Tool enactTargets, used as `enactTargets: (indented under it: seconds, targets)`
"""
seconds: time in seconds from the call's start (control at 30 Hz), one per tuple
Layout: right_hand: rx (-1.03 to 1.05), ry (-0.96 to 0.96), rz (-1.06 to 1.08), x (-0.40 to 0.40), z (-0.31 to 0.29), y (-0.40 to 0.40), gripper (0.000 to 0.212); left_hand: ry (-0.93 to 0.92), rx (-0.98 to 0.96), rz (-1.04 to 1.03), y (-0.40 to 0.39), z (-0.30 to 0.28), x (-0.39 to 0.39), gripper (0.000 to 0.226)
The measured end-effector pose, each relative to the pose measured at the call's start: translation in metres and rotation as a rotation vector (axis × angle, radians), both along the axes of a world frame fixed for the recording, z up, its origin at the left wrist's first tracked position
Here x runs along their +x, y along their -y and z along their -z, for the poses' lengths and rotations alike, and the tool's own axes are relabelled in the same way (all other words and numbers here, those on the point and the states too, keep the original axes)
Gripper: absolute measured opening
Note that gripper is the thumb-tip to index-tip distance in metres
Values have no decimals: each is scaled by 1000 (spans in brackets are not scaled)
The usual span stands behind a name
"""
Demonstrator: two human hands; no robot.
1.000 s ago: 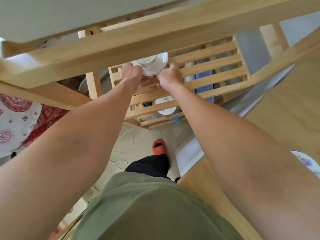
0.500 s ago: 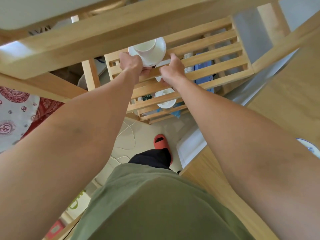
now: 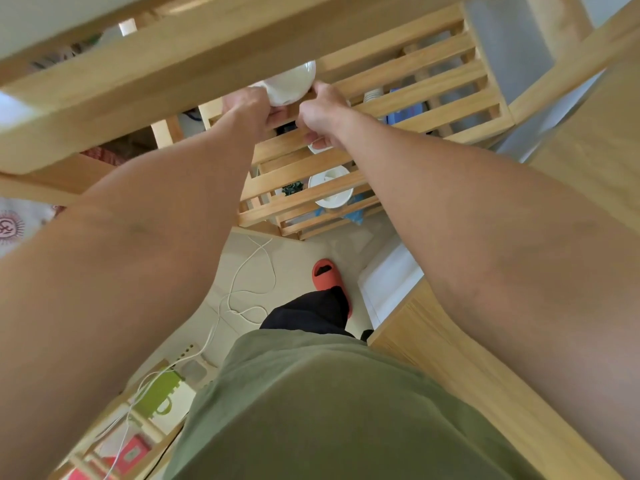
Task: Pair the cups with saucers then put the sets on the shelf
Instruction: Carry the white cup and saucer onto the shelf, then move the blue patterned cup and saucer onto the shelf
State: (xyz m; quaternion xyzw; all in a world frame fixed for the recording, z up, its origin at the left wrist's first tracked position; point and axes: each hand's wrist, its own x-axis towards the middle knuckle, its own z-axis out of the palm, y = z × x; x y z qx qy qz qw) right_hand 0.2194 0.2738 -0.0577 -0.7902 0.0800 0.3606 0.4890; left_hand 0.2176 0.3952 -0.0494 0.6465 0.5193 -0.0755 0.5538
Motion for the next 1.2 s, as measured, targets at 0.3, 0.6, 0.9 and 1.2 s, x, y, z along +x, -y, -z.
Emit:
enactTargets:
  seconds: [0.3, 0.6, 0.9, 1.2]
  targets:
    - [-36, -15, -51, 1, -1, 1, 58, -7, 103, 90, 3, -6, -7, 31]
    - [-45, 57, 65, -12, -9, 35, 72, -9, 295, 279, 14, -6, -22, 35]
    - [-109, 259, 116, -41, -44, 126, 62, 259, 322, 384, 120, -22, -92, 30]
    - [-226, 432, 297, -122, -96, 309, 31, 300, 268, 1204, 273, -24, -157, 26]
